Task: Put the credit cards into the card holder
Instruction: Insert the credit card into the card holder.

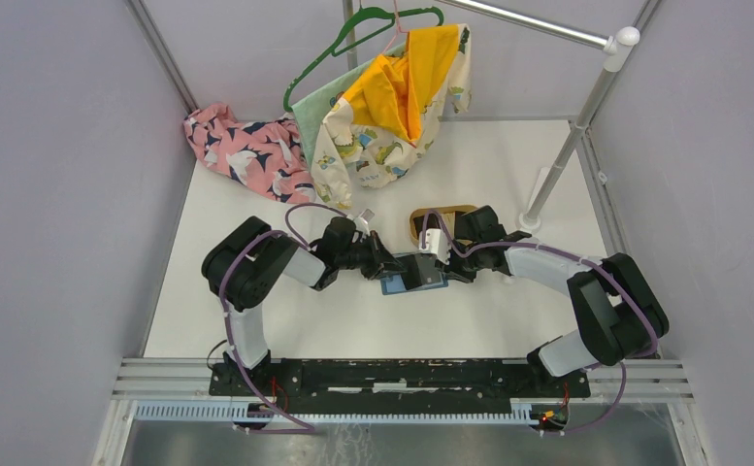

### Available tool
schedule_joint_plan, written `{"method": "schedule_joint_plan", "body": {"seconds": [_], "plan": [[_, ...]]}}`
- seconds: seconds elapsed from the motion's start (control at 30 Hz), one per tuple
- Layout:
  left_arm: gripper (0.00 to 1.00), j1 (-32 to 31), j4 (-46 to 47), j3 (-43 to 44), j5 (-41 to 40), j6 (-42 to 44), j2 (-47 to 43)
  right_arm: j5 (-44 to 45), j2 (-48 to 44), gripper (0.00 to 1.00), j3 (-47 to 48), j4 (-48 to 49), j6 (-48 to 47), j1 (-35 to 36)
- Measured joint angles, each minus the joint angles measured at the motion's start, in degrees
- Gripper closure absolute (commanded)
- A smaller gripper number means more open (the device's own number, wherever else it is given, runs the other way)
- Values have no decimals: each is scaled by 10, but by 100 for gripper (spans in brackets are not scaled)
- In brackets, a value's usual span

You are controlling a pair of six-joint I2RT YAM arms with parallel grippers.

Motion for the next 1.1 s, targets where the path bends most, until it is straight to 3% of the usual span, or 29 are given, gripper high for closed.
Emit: {"method": "schedule_joint_plan", "body": {"seconds": [1.1], "plan": [[98,2,-52,37,26,0,10,18,2,73,6,-7,0,12]]}}
